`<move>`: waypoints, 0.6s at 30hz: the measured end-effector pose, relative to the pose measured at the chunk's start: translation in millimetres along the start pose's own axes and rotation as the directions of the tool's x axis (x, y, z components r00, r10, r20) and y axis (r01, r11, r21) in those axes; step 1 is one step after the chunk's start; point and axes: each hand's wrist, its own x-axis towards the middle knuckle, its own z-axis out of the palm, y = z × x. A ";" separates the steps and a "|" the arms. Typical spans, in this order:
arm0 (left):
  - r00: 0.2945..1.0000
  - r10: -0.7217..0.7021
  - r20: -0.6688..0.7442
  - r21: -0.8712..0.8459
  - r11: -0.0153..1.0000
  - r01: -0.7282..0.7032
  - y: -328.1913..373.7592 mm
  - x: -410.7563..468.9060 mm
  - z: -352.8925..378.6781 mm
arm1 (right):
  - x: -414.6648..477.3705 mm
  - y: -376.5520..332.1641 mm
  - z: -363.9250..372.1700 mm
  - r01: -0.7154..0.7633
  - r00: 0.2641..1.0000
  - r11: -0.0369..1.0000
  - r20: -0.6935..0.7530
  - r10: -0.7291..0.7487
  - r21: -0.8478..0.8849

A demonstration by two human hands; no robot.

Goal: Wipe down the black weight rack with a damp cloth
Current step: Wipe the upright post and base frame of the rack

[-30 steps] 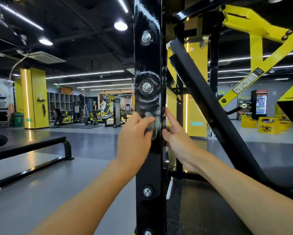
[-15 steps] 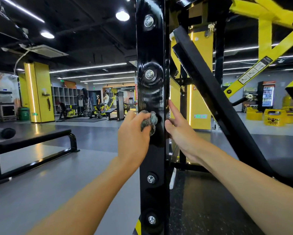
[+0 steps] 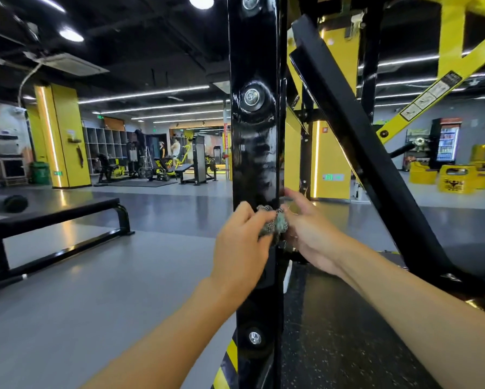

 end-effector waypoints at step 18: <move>0.996 -0.033 0.088 0.063 0.998 0.028 -1.0 -57.2 21.0 | -18.3 30.9 8.5 -0.062 0.997 0.997 -0.052 0.059 -0.048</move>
